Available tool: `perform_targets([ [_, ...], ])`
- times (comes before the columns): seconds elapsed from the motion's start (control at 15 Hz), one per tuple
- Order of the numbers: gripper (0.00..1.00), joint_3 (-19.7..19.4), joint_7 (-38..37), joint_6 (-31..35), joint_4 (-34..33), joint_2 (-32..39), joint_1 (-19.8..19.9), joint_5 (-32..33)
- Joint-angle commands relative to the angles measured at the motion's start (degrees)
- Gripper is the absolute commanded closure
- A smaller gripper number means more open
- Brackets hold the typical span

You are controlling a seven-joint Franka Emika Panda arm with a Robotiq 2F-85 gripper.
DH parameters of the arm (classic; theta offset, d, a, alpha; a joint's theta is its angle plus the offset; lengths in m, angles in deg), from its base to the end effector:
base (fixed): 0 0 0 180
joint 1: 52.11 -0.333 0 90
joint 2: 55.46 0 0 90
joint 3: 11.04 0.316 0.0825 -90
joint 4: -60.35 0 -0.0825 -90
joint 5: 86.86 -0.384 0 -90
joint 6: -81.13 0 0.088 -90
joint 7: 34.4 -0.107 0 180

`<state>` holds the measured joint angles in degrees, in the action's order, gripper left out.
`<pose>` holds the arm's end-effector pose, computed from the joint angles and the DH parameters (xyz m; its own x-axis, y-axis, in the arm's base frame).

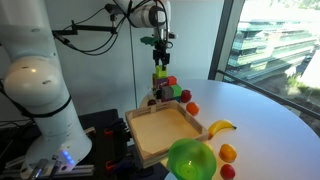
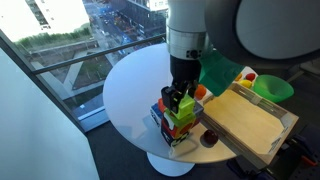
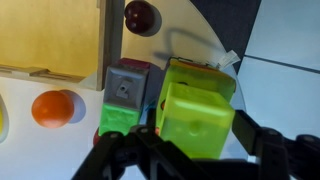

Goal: Pick up the lime green block and put it in the tray

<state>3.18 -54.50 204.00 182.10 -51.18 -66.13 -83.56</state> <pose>0.4834 0.2557 0.3724 0.9842 0.1725 -0.0400 0.1743 -0.9837 0.0448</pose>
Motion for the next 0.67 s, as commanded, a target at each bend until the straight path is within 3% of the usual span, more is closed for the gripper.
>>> perform_targets([
  [0.0,0.51,-0.59,-1.16,0.48,0.57,-0.04,-0.35,1.0],
  [0.13,0.66,-0.63,-1.0,0.09,0.36,-0.34,-0.32,0.31],
  [0.6,0.72,-1.04,0.03,-2.09,1.01,-3.49,0.28,-2.44],
])
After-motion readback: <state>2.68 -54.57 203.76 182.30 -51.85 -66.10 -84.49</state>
